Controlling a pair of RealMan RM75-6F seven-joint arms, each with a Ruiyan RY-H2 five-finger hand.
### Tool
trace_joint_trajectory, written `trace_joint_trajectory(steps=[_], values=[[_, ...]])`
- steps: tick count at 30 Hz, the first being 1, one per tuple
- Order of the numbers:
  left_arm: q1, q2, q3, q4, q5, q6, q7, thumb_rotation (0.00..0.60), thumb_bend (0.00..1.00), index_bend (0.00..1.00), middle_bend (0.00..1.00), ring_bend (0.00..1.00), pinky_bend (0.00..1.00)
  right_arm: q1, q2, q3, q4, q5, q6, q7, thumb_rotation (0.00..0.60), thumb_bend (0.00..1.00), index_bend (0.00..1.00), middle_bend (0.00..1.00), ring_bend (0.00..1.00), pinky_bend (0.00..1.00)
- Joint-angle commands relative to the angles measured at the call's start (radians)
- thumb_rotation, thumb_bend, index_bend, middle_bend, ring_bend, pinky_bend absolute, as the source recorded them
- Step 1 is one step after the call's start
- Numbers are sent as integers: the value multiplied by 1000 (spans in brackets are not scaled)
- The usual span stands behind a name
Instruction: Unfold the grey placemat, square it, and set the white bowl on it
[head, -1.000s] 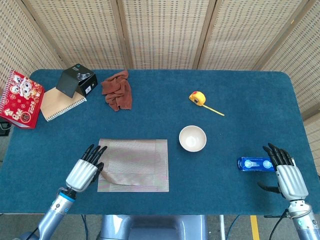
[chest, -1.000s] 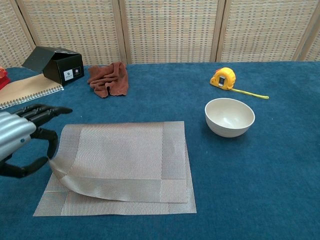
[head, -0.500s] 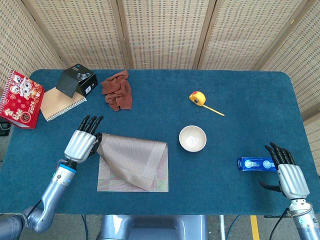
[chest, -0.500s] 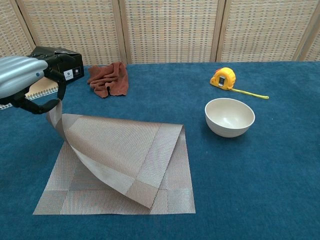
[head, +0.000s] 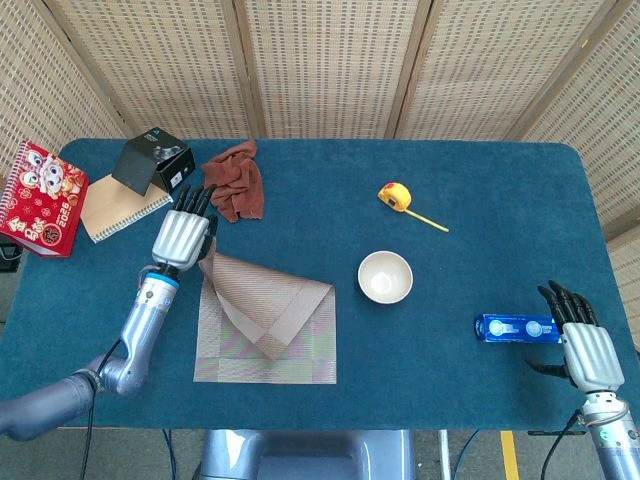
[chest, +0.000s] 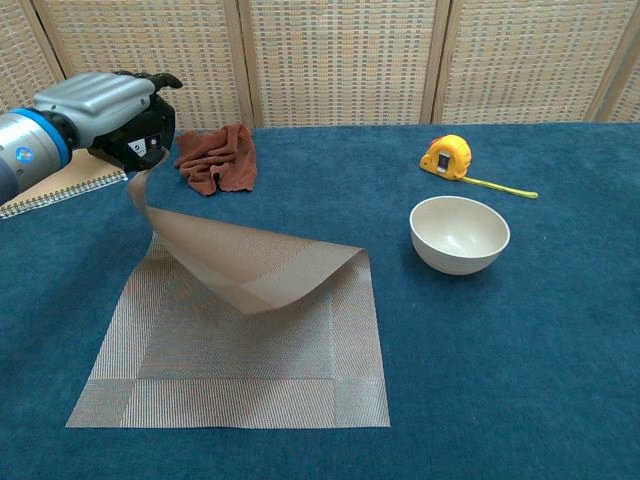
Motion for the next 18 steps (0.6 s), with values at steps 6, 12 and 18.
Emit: trace_joint_trajectory(steps=[6,12,18], values=[[-136,-110,-89,193,-159,-32,109,600,527,572,0,0,0,7,-11,4,18,17,-21,-4,600,90,13,0,0,0],[-187,-195,-90,312,-215,11,201,600,520,543,0,0,0,10,-15,4,23,22,-31,-9,600,90,13,0,0,0],[-200,-247,-72,399,-213,52,205,600,504,404,0,0,0,9,-11,7,20,25,-28,-2,600,90,13,0,0,0]])
